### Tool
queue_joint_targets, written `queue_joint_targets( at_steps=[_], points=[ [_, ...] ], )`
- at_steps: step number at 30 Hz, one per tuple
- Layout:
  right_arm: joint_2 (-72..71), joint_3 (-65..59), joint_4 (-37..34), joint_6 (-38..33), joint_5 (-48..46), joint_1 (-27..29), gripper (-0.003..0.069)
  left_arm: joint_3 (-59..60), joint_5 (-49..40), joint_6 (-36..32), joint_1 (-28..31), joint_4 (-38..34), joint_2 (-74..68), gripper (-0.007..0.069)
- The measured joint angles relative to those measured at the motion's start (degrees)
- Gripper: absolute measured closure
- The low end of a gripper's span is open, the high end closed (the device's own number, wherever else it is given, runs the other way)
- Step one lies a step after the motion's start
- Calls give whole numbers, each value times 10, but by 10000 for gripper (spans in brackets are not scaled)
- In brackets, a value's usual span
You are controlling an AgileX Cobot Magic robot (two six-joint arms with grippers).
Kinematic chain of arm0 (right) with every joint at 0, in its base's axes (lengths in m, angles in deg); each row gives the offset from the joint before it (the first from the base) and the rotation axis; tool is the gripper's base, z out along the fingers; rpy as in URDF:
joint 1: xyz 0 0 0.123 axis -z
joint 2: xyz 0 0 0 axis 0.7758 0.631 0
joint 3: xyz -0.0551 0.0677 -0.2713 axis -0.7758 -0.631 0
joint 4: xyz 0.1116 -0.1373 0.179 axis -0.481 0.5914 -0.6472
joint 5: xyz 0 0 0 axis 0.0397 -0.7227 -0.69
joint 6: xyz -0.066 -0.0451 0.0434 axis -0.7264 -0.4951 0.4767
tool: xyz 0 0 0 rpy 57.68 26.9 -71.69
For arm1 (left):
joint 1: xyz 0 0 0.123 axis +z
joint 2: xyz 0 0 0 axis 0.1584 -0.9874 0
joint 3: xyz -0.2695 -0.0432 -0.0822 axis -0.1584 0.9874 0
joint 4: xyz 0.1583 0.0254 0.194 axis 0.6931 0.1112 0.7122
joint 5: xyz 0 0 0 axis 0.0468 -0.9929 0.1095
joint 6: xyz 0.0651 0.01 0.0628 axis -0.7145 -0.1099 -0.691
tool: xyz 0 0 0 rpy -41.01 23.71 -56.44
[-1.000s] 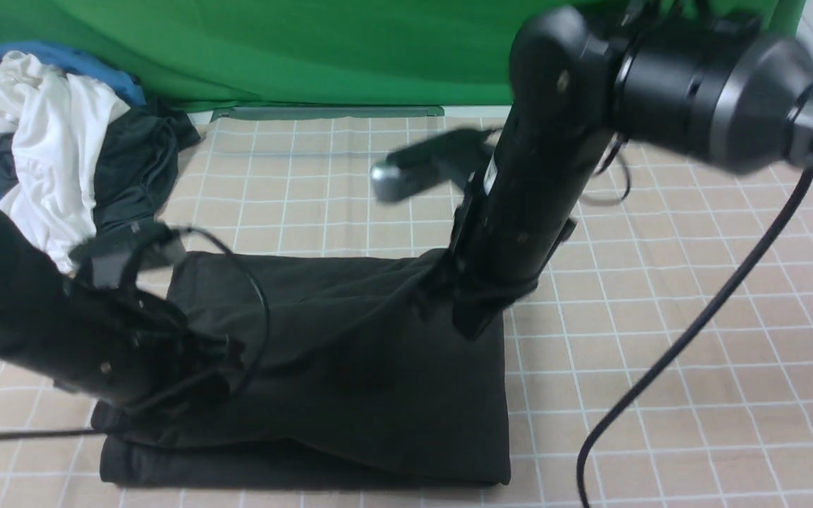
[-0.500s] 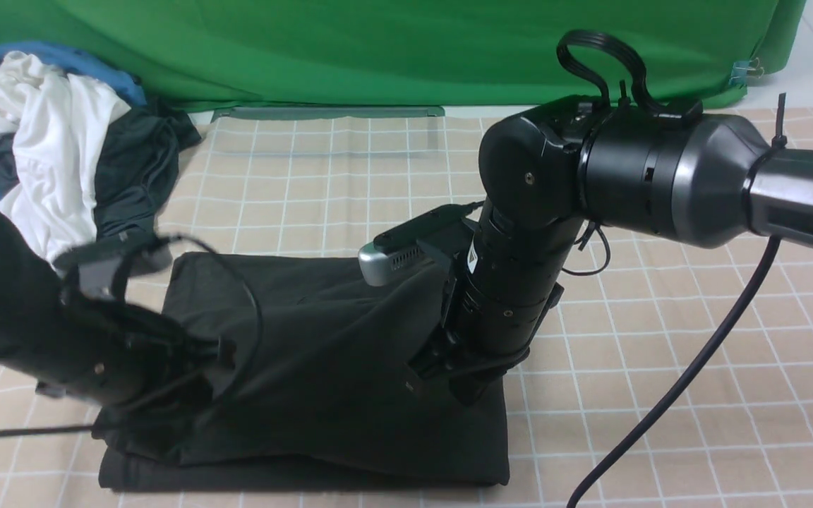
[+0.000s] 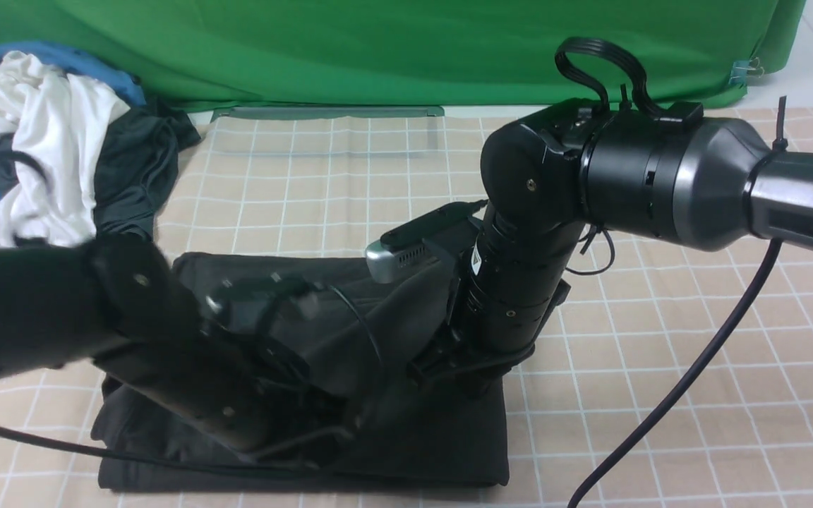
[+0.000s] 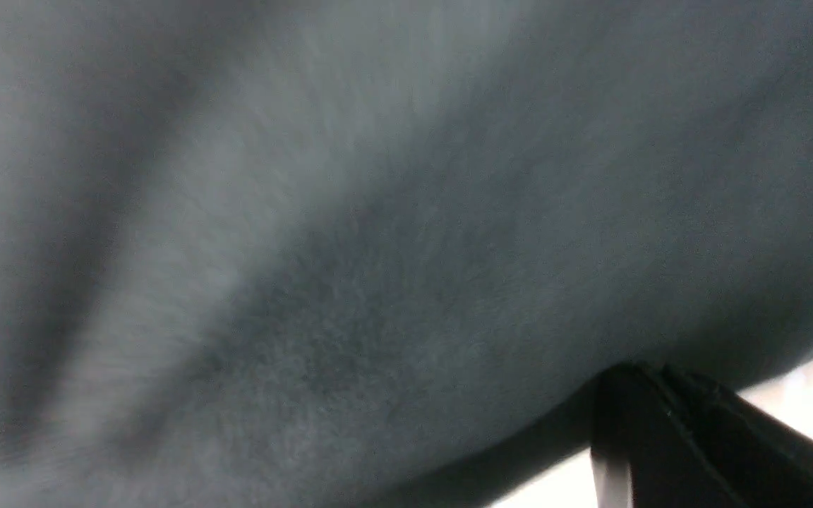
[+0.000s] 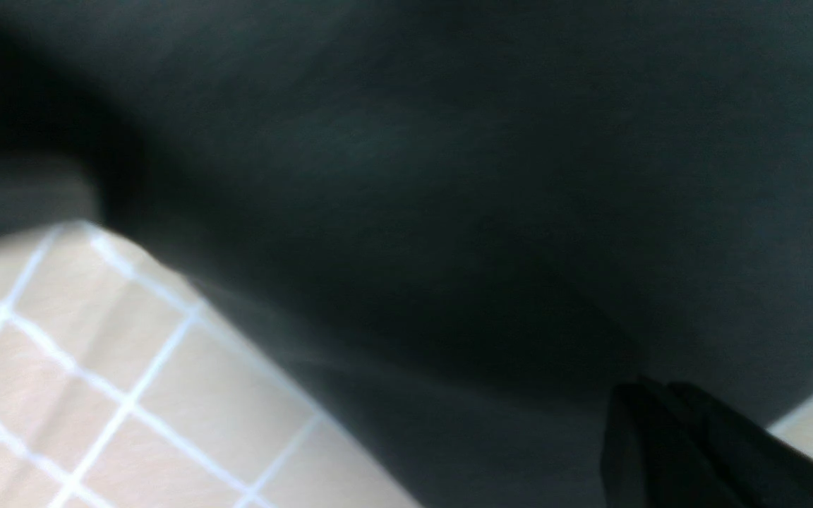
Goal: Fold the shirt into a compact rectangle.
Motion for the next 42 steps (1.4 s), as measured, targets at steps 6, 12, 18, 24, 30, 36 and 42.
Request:
queue_joint_targets(
  at_steps=[6, 12, 18, 24, 30, 36, 42],
  points=[
    [0, 0, 21, 11, -20, 8, 621, -3, -3, 19, -4, 7, -12, 606],
    [0, 0, 27, 9, -24, 24, 621, -60, -20, 45, 6, 41, 66, 606],
    [-10, 0, 23, 1, -26, 24, 621, -236, -109, 75, 68, 129, 43, 606],
    [-12, 0, 23, -1, -14, 24, 621, -343, -169, -16, 72, 150, -69, 603],
    [-12, 0, 22, -20, -12, 29, 621, -368, -198, -58, 66, 151, -139, 506],
    [-33, 0, 21, -20, -15, 78, 622, -370, -187, -114, 59, 142, -161, 319],
    [-78, 0, 24, -21, -23, 141, 622, -371, -140, -147, 32, 143, -171, 172]
  ],
)
